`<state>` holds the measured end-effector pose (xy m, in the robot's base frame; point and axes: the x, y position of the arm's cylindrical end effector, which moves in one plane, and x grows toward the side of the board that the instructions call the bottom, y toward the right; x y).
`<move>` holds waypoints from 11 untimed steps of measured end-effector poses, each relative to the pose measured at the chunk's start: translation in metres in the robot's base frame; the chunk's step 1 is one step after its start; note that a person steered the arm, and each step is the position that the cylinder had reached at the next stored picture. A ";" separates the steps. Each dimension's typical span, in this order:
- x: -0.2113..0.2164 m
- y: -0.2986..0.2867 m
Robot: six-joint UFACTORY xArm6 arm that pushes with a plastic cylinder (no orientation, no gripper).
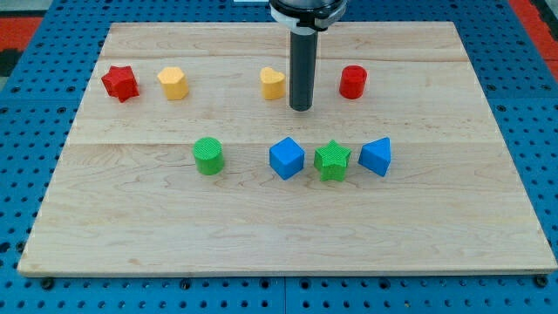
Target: Push blue triangle left a bit
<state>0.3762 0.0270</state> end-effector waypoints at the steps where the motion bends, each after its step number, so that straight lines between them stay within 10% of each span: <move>1: 0.000 0.000; 11: 0.080 0.133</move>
